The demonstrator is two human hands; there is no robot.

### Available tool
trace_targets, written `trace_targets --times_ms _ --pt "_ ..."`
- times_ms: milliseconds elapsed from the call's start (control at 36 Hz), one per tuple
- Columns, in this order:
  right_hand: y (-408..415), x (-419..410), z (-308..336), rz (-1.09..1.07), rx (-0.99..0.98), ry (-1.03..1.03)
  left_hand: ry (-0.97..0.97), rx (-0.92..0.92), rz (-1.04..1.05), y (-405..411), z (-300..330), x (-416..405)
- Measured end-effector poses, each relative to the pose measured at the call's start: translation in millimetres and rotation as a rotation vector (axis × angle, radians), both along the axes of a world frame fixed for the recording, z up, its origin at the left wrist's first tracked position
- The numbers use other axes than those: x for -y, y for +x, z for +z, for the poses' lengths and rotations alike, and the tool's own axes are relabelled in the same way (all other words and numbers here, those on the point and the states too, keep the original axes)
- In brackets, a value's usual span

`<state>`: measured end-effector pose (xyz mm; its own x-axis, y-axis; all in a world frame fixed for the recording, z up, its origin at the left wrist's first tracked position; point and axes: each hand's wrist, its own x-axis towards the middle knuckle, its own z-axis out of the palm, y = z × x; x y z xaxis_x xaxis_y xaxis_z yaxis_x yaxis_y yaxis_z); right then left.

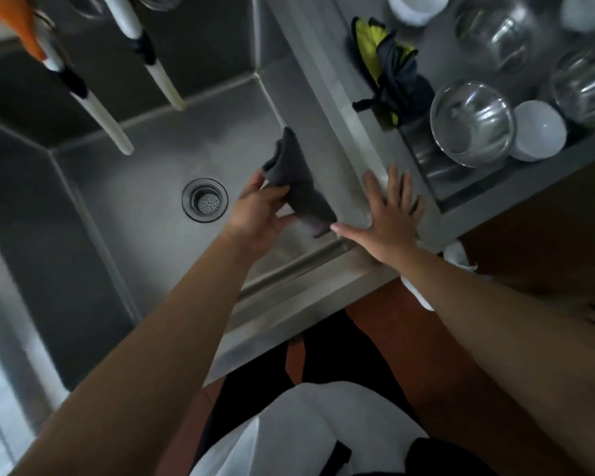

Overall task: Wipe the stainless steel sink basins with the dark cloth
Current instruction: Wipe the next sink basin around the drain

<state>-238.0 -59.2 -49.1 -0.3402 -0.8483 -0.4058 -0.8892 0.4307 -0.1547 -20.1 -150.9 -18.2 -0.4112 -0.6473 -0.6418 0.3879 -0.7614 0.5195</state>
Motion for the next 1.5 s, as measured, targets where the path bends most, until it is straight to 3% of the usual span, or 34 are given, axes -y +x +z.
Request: trace_targets --times_ms 111,194,361,444,556,694,750,806,861,944,1056,1222,1389,1500 --pt "-7 10 37 -0.051 0.220 0.054 -0.040 0.070 -0.032 45 21 -17" --pt "8 10 73 -0.107 0.551 -0.049 -0.129 0.025 -0.159 73 37 -26" --pt "57 27 134 0.190 1.206 0.152 -0.369 -0.093 -0.498 92 82 -19" --pt "67 36 145 0.078 1.369 0.153 -0.451 -0.038 -0.473 88 98 -17" --pt "64 46 141 0.020 1.301 0.022 -0.469 0.120 -0.299 84 102 -23" --pt "49 52 123 0.230 0.847 -0.082 -0.403 0.691 -0.090 86 73 -50" --pt "35 48 104 0.323 0.641 -0.066 -0.353 0.993 -0.201 98 52 -70" --pt "22 40 82 0.420 0.520 0.108 -0.251 1.346 -0.436 117 36 -98" --pt "12 26 61 0.530 0.395 0.297 -0.142 1.547 -0.430 138 26 -130" --pt "6 10 40 0.631 0.372 0.384 0.039 1.591 -0.194 163 19 -176" --pt "15 19 33 0.739 0.338 0.431 0.268 1.642 -0.060 176 16 -218" --pt "43 34 21 0.859 0.440 0.590 0.552 1.574 0.278 172 1 -213" --pt "91 41 -6 1.003 0.458 0.686 0.724 1.581 0.518 159 -23 -176" --pt "143 41 -23 0.987 0.668 0.768 0.717 1.648 0.591 158 -37 -177"
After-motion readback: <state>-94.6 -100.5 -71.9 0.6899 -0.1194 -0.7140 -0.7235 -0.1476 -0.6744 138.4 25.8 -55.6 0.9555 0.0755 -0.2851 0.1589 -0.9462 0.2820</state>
